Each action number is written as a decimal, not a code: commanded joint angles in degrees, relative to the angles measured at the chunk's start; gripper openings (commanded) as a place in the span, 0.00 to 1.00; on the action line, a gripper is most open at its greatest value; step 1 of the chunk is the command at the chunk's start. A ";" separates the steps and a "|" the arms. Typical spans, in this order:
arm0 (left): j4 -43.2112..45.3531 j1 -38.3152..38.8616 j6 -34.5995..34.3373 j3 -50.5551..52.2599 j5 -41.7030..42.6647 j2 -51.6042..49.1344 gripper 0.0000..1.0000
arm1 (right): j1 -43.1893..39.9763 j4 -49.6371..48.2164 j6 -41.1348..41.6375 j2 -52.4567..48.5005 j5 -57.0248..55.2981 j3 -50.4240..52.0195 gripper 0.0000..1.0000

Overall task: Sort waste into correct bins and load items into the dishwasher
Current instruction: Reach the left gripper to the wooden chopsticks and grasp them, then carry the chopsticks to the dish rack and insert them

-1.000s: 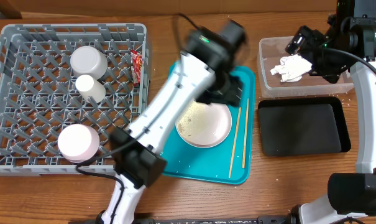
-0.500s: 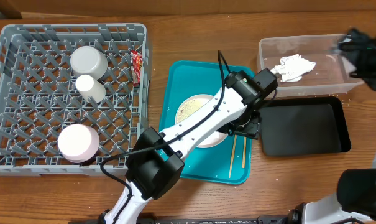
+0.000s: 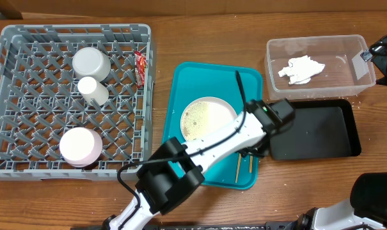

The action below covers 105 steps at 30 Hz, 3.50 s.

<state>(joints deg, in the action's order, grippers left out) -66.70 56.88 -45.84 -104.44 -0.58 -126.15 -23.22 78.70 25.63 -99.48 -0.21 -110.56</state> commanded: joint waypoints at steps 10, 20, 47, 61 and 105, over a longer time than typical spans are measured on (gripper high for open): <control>1.44 1.86 -9.90 2.10 -8.81 -2.03 0.47 | 0.00 -0.17 -0.17 1.01 0.28 -0.83 1.00; 2.29 0.59 -8.24 2.08 -3.72 -6.93 0.42 | 0.00 -0.17 -0.17 1.01 0.28 -0.83 1.00; -12.39 -0.94 0.61 -17.38 -1.99 -6.91 0.04 | 0.00 -0.17 -0.17 1.01 0.28 -0.83 1.00; -30.14 -14.73 12.83 -37.57 -11.10 -5.81 0.04 | 0.00 -0.17 -0.17 1.01 0.28 -0.83 1.00; -23.98 -50.10 40.81 -20.98 -1.05 -1.27 0.04 | 0.00 -0.17 -0.17 1.01 0.28 -0.83 1.00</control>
<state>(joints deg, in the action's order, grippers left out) -90.98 6.37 -4.10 -126.63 -2.33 -128.46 -23.22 78.67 25.65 -99.48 -0.19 -110.56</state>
